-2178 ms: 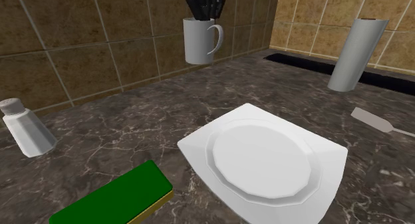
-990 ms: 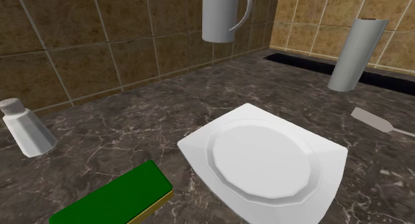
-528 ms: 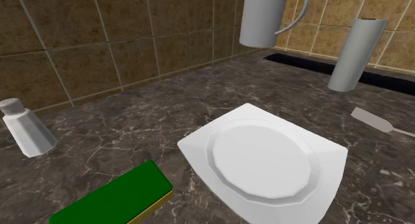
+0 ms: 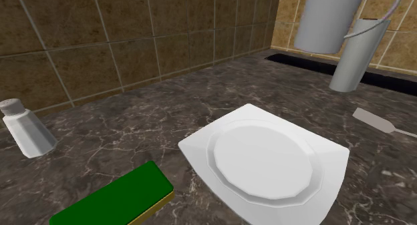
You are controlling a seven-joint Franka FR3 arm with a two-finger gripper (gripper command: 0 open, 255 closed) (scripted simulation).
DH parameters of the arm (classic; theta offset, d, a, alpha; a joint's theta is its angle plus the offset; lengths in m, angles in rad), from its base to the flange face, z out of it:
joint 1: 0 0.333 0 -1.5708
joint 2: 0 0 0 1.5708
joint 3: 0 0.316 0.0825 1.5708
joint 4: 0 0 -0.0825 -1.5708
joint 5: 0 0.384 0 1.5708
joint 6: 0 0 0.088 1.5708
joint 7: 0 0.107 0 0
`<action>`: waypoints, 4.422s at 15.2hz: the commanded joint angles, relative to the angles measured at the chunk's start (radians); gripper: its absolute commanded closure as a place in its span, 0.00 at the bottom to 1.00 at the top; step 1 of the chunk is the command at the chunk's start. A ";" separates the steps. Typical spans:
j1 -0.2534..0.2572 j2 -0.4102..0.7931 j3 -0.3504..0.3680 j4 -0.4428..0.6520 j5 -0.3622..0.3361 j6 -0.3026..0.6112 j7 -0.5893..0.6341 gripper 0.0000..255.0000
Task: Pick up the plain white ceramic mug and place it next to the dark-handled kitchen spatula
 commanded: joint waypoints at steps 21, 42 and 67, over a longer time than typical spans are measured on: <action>-0.170 -0.413 -0.200 -0.162 -0.299 -0.147 -0.376 1.00; -0.221 -0.534 -0.444 -0.105 -0.546 -0.154 -0.698 1.00; -0.296 -0.689 -0.558 -0.456 -0.669 0.062 -0.626 1.00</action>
